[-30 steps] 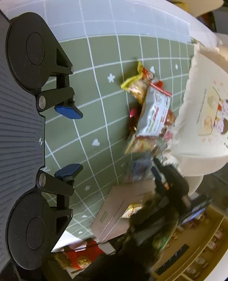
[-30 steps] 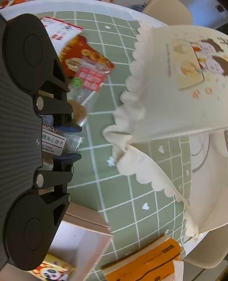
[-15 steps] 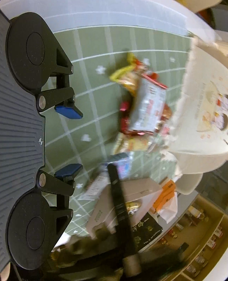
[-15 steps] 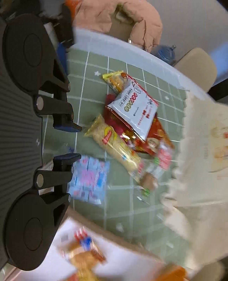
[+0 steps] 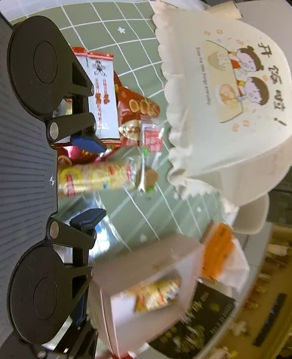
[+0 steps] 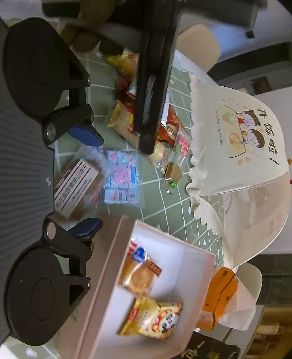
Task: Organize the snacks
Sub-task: 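Grasp the long rice-cracker stick bag with the left gripper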
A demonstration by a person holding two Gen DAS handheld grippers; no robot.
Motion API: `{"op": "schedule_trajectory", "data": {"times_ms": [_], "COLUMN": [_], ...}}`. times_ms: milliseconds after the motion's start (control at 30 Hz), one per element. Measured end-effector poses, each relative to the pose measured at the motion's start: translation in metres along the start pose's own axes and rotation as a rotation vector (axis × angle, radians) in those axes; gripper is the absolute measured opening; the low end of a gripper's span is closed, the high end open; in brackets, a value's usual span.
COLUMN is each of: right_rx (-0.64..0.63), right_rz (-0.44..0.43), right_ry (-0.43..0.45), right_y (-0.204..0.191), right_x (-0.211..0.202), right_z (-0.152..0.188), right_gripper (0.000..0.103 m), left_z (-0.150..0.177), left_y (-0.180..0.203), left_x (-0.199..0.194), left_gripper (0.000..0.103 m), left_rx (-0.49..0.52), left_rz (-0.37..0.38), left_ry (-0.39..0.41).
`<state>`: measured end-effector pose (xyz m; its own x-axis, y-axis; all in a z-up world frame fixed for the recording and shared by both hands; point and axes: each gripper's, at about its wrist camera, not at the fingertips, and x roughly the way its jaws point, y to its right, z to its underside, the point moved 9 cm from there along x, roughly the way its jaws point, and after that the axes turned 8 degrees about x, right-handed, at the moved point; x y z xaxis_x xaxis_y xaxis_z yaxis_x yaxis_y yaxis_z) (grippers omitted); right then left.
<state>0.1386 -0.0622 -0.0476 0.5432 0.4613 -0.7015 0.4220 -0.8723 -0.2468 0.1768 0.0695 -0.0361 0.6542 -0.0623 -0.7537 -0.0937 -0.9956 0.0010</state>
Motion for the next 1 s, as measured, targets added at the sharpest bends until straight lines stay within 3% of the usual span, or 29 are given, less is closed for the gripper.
{"op": "schedule_trajectory", "data": {"times_ms": [133, 267, 333, 467, 500, 533, 567, 733, 833, 1000], "right_rx": [-0.042, -0.053, -0.071, -0.046, -0.053, -0.062, -0.078, -0.105, -0.158, -0.184], "right_rz": [0.044, 0.096, 0.132, 0.120, 0.110, 0.099, 0.092, -0.021, -0.024, -0.179], "right_ry": [0.007, 0.052, 0.060, 0.056, 0.045, 0.039, 0.035, -0.048, -0.078, -0.170], "right_y": [-0.010, -0.019, -0.022, -0.022, -0.022, -0.023, -0.024, -0.032, -0.036, -0.045], "right_x": [0.019, 0.030, 0.037, 0.041, 0.041, 0.039, 0.036, 0.011, -0.010, -0.043], "right_z": [0.004, 0.006, 0.006, 0.001, 0.001, 0.001, 0.001, 0.023, 0.048, 0.081], "right_gripper": [0.079, 0.090, 0.092, 0.093, 0.089, 0.075, 0.071, 0.067, 0.068, 0.075], "left_z": [0.007, 0.019, 0.023, 0.035, 0.039, 0.043, 0.049, 0.075, 0.089, 0.113], "left_y": [-0.008, -0.016, -0.021, -0.028, -0.029, -0.031, -0.031, -0.021, -0.008, 0.006], "left_x": [0.000, -0.010, -0.016, -0.029, -0.033, -0.036, -0.041, -0.058, -0.071, -0.091], "left_gripper": [0.034, 0.033, 0.033, 0.033, 0.033, 0.033, 0.033, 0.033, 0.032, 0.032], "left_rx": [-0.003, -0.019, -0.047, -0.101, -0.119, -0.136, -0.153, -0.174, -0.168, -0.175], "left_rz": [0.022, 0.048, 0.054, 0.067, 0.075, 0.081, 0.086, 0.128, 0.153, 0.166], "left_ry": [-0.008, -0.022, -0.027, -0.033, -0.035, -0.036, -0.038, -0.061, -0.079, -0.115]}}
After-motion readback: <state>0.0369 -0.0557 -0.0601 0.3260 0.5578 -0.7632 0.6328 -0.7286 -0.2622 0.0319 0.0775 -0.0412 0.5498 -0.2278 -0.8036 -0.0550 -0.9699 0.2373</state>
